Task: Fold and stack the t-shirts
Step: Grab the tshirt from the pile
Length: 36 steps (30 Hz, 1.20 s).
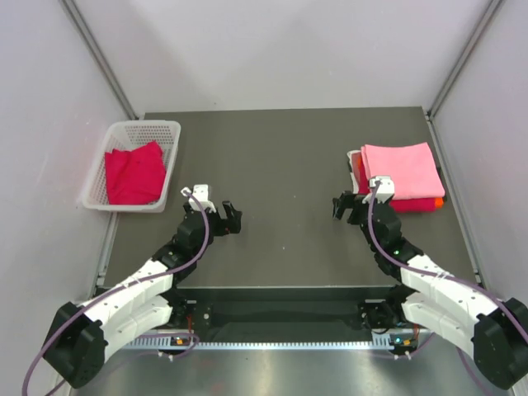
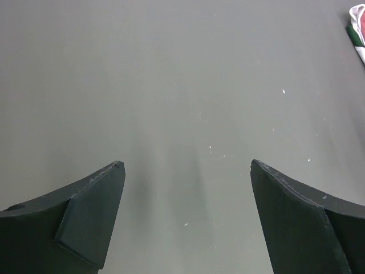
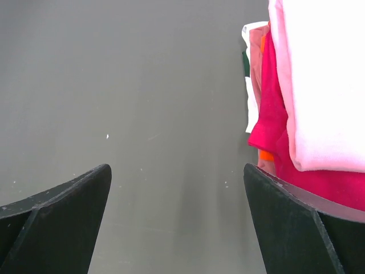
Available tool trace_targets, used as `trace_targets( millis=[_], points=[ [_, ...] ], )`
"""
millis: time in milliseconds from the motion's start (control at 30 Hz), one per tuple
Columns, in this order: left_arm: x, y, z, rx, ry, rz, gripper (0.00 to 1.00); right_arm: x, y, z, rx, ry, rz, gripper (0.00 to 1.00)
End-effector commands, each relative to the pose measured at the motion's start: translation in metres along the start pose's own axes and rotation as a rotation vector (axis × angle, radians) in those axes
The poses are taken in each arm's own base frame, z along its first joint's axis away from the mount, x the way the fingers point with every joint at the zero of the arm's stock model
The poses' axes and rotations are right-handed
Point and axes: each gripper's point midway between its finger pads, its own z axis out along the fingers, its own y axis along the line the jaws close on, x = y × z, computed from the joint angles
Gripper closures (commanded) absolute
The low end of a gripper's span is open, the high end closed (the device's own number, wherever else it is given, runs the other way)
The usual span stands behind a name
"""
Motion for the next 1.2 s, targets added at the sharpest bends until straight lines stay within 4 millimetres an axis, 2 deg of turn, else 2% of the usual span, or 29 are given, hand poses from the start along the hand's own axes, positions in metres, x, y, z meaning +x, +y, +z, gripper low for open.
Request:
trace_targets(
  millis=[0, 133, 167, 200, 233, 267, 333, 367, 400, 433, 467, 500, 533, 567, 633, 700, 733, 767, 800, 833, 867, 900, 967, 1000, 1067, 1100, 1167],
  points=[
    [-0.026, -0.009, -0.001, 0.024, -0.074, -0.001, 0.05, -0.018, 0.004, -0.002, -0.016, -0.075, 0.028, 0.00],
    [-0.049, -0.033, -0.011, 0.113, -0.083, -0.038, 0.06, -0.017, 0.002, -0.001, 0.001, -0.061, 0.022, 0.00],
    [-0.067, -0.043, -0.016, 0.137, -0.110, -0.059, 0.05, -0.017, 0.003, -0.001, -0.005, -0.059, 0.020, 0.00],
    [-0.077, -0.044, -0.018, 0.128, -0.128, -0.093, 0.04, -0.016, 0.003, 0.000, -0.004, -0.057, 0.020, 0.00],
    [-0.077, -0.041, -0.019, 0.099, -0.108, -0.101, 0.03, -0.015, 0.003, 0.000, -0.003, -0.054, 0.019, 0.00],
    [-0.109, -0.038, -0.024, 0.042, -0.168, -0.127, 0.03, -0.014, 0.002, 0.000, 0.001, -0.052, 0.020, 0.00],
    [-0.120, -0.023, -0.026, -0.095, -0.147, -0.156, 0.01, -0.013, 0.002, 0.000, 0.003, -0.050, 0.022, 0.00],
    [-0.135, -0.008, -0.037, -0.216, -0.127, -0.152, 0.01, -0.013, 0.002, 0.001, 0.001, -0.049, 0.022, 0.00],
    [-0.149, 0.015, -0.045, -0.372, -0.175, -0.189, 0.01, -0.013, 0.002, 0.001, 0.001, -0.049, 0.024, 0.00],
    [-0.161, 0.038, -0.048, -0.528, -0.151, -0.152, 0.01, -0.014, 0.003, 0.001, -0.003, -0.049, 0.029, 0.00],
    [-0.171, 0.035, -0.057, -0.530, -0.150, -0.151, 0.01, -0.013, 0.003, 0.001, -0.003, -0.048, 0.028, 0.00],
    [-0.180, 0.043, -0.060, -0.577, -0.148, -0.148, 0.01, -0.012, 0.003, 0.001, -0.004, -0.045, 0.027, 0.00],
    [-0.187, 0.061, -0.061, -0.656, -0.134, -0.145, 0.01, -0.012, 0.004, 0.002, -0.005, -0.044, 0.032, 0.00],
    [-0.209, 0.064, -0.069, -0.675, -0.167, -0.165, 0.02, -0.011, 0.004, 0.002, -0.009, -0.041, 0.033, 0.00],
    [-0.228, 0.090, -0.080, -0.778, -0.209, -0.170, 0.02, -0.011, 0.005, 0.002, -0.014, -0.040, 0.034, 0.00],
    [-0.240, 0.105, -0.082, -0.809, -0.234, -0.184, 0.02, -0.009, 0.006, 0.003, -0.017, -0.034, 0.037, 0.00],
    [-0.242, 0.127, -0.084, -0.874, -0.227, -0.203, 0.03, -0.009, 0.006, 0.003, -0.018, -0.032, 0.038, 0.00],
    [-0.247, 0.130, -0.078, -0.847, -0.211, -0.228, 0.03, -0.009, 0.007, 0.003, -0.021, -0.031, 0.036, 0.00],
    [-0.240, 0.141, -0.066, -0.869, -0.158, -0.234, 0.03, -0.008, 0.007, 0.003, -0.021, -0.028, 0.035, 0.00],
    [-0.246, 0.158, -0.067, -0.899, -0.158, -0.270, 0.03, -0.008, 0.007, 0.003, -0.021, -0.028, 0.038, 0.00],
    [-0.242, 0.166, -0.059, -0.886, -0.128, -0.295, 0.03, -0.008, 0.008, 0.002, -0.028, -0.029, 0.038, 0.00],
    [-0.233, 0.188, -0.050, -0.931, -0.086, -0.331, 0.03, -0.007, 0.009, 0.002, -0.032, -0.026, 0.037, 0.00],
    [-0.228, 0.204, -0.038, -0.940, -0.059, -0.386, 0.03, -0.008, 0.010, 0.002, -0.037, -0.028, 0.034, 0.00],
    [-0.217, 0.222, -0.028, -0.976, -0.024, -0.414, 0.03, -0.007, 0.010, 0.002, -0.039, -0.027, 0.034, 0.00],
    [-0.208, 0.235, -0.011, -0.960, 0.007, -0.476, 0.04, -0.008, 0.011, 0.002, -0.044, -0.029, 0.031, 0.00],
    [-0.193, 0.254, 0.000, -0.987, 0.054, -0.510, 0.04, -0.007, 0.010, 0.002, -0.042, -0.028, 0.031, 0.00],
    [-0.185, 0.266, 0.019, -0.961, 0.086, -0.559, 0.06, -0.007, 0.010, 0.002, -0.045, -0.027, 0.033, 0.00]
  ],
)
